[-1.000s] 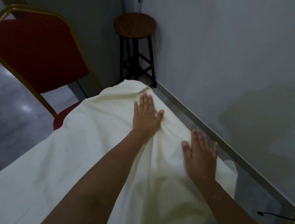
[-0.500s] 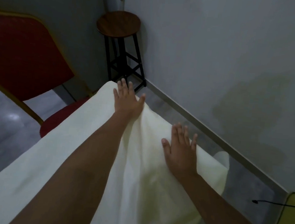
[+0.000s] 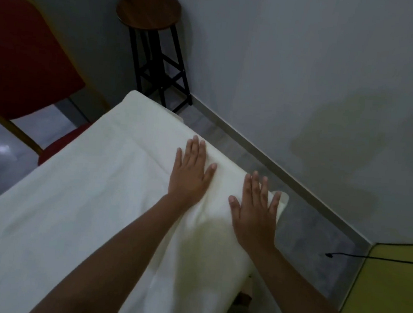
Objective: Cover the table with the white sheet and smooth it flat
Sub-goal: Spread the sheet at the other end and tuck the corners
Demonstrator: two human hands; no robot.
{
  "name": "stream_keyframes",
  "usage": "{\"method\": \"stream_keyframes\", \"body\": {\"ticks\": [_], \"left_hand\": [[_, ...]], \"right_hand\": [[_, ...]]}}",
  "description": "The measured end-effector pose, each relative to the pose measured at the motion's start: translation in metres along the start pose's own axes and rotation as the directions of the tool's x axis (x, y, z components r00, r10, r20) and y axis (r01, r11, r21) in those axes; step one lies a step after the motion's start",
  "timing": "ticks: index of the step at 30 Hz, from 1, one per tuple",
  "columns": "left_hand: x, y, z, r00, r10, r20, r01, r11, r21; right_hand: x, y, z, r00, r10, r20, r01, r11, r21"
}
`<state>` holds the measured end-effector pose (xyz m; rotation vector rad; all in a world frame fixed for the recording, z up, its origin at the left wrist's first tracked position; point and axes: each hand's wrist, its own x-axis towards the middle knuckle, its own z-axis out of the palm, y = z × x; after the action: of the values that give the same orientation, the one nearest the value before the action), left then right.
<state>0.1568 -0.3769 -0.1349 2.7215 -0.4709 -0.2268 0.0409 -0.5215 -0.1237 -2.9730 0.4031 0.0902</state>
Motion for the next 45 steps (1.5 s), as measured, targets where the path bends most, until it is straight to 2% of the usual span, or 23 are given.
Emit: {"method": "stream_keyframes", "body": {"ticks": [3,8,12,14,17,20,24,27,37,45], "left_hand": [[0.001,0.013,0.004,1.000,-0.024,0.001,0.024,1.000,0.002],[0.007,0.040,0.008,0.995,-0.099,-0.014,0.098,0.995,-0.027],[-0.002,0.059,0.015,0.991,-0.132,-0.023,0.131,0.991,-0.029],[-0.016,0.066,0.021,0.988,-0.151,-0.024,0.151,0.988,-0.013],[-0.044,0.072,0.028,0.979,-0.196,-0.051,0.198,0.980,0.033],[-0.078,0.073,0.034,0.936,-0.333,-0.112,0.336,0.942,0.002],[-0.114,0.079,0.040,0.876,-0.462,-0.141,0.466,0.885,-0.003],[-0.124,0.094,0.046,0.862,-0.488,-0.137,0.495,0.869,0.019],[-0.120,0.119,0.059,0.838,-0.525,-0.147,0.537,0.842,0.050],[-0.119,0.116,0.057,0.821,-0.555,-0.131,0.562,0.827,0.019]], "right_hand": [[0.012,0.020,-0.007,0.999,-0.044,0.003,0.044,0.999,-0.026],[0.028,0.041,-0.015,0.995,-0.096,0.028,0.094,0.994,0.048],[0.047,0.068,-0.021,0.983,-0.036,0.181,0.004,0.985,0.174],[0.052,0.077,-0.025,0.964,-0.063,0.258,0.004,0.975,0.222],[0.038,0.077,-0.025,0.964,-0.146,0.221,0.092,0.967,0.239],[0.019,0.081,-0.022,0.960,-0.233,0.155,0.190,0.950,0.248],[0.027,0.094,-0.019,0.926,-0.341,0.161,0.304,0.927,0.218],[0.031,0.099,-0.019,0.902,-0.397,0.169,0.364,0.910,0.197],[0.031,0.120,-0.024,0.871,-0.458,0.177,0.411,0.878,0.245],[0.030,0.110,-0.026,0.890,-0.394,0.230,0.295,0.881,0.369]]}}
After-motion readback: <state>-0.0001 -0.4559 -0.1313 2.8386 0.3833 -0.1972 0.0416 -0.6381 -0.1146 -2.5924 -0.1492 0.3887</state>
